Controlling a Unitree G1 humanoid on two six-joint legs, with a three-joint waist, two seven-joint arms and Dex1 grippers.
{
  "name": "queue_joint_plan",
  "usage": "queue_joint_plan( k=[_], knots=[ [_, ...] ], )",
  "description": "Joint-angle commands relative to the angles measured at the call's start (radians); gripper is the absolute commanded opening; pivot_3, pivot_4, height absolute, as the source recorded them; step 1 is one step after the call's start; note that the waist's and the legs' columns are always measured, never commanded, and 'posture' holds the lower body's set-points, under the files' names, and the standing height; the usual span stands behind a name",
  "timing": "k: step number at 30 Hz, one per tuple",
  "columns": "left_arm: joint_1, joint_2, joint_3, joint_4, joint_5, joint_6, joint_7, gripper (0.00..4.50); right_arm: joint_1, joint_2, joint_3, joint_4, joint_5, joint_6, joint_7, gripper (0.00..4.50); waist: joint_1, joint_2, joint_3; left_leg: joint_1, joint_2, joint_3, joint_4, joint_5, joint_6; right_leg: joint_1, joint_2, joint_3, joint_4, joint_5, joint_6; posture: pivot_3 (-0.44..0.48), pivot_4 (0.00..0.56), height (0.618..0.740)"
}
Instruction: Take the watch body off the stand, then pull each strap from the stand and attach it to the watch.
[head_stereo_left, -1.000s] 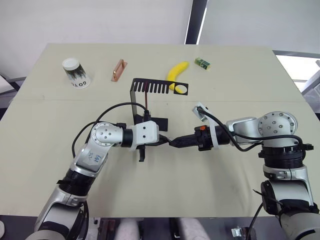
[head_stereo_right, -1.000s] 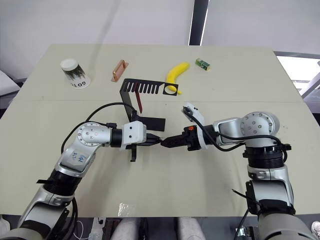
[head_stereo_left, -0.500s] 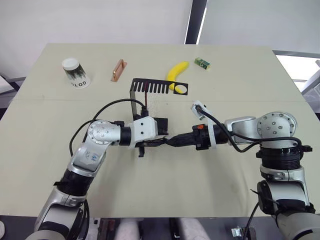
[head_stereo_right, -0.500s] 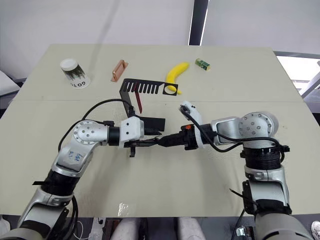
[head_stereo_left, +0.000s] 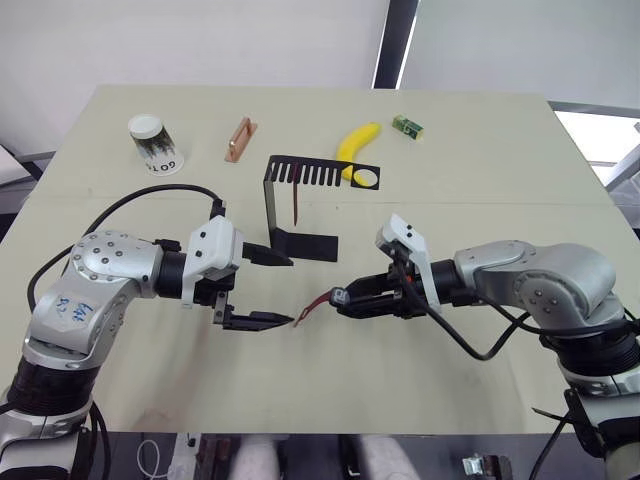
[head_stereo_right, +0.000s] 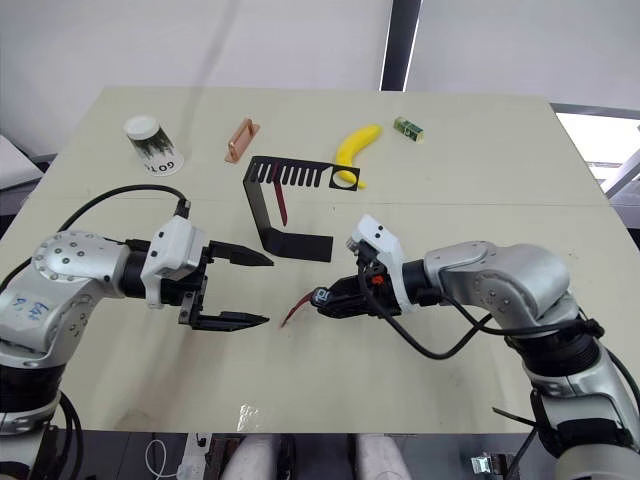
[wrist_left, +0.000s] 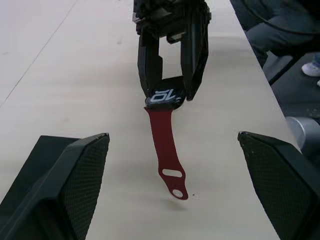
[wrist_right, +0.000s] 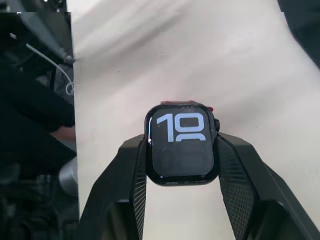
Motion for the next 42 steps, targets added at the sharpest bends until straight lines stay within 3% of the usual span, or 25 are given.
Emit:
queue_joint_plan(
  k=[1, 5, 14, 25, 31, 42],
  knots=[
    [0.013, 0.021, 0.041, -0.013, -0.046, 0.005, -0.007, 4.45, 0.044, -0.055, 0.025, -0.058, -0.167, -0.292, 0.145, 1.53, 0.001, 0.0, 0.0, 0.0, 0.0, 0.0, 0.0, 0.0, 0.0, 0.0, 0.0, 0.0, 0.0, 0.0, 0.0, 0.0, 0.15, 0.74],
    [0.035, 0.038, 0.033, -0.017, -0.036, -0.036, -0.014, 4.45, 0.106, -0.074, 0.041, -0.024, -0.341, -0.604, 0.242, 1.53, 0.001, 0.0, 0.0, 0.0, 0.0, 0.0, 0.0, 0.0, 0.001, 0.0, 0.0, 0.0, 0.0, 0.0, 0.0, 0.0, 0.15, 0.74],
    [0.053, 0.038, 0.016, 0.002, 0.005, -0.111, 0.014, 4.45, 0.157, -0.034, 0.018, 0.091, -0.51, -0.912, 0.295, 1.53, -0.001, 0.0, 0.0, 0.0, 0.0, 0.0, 0.001, 0.0, 0.001, 0.0, 0.0, 0.0, 0.001, 0.0, 0.0, 0.0, 0.15, 0.74],
    [0.045, 0.033, 0.001, 0.024, 0.03, -0.15, 0.026, 4.45, 0.152, -0.009, 0.014, 0.104, -0.543, -0.925, 0.318, 1.53, -0.001, 0.0, 0.0, 0.0, 0.0, 0.0, 0.002, 0.0, 0.001, 0.0, 0.0, 0.0, 0.002, 0.0, 0.0, 0.0, 0.15, 0.74],
    [0.078, 0.055, 0.016, 0.011, 0.015, -0.156, 0.013, 4.45, 0.157, 0.015, 0.004, 0.072, -0.5, -0.83, 0.304, 1.53, -0.003, 0.0, 0.0, 0.001, 0.001, 0.0, 0.002, 0.0, 0.001, 0.0, 0.0, -0.001, 0.003, 0.0, 0.0, 0.0, 0.15, 0.74],
    [0.325, 0.223, 0.194, -0.039, -0.034, -0.145, -0.084, 4.45, 0.197, 0.142, 0.088, 0.044, -0.528, -0.725, 0.255, 1.53, -0.005, 0.0, 0.0, 0.002, 0.0, -0.001, 0.002, 0.0, 0.001, 0.0, 0.0, -0.001, 0.005, 0.0, 0.0, 0.0, 0.15, 0.74]
  ],
)
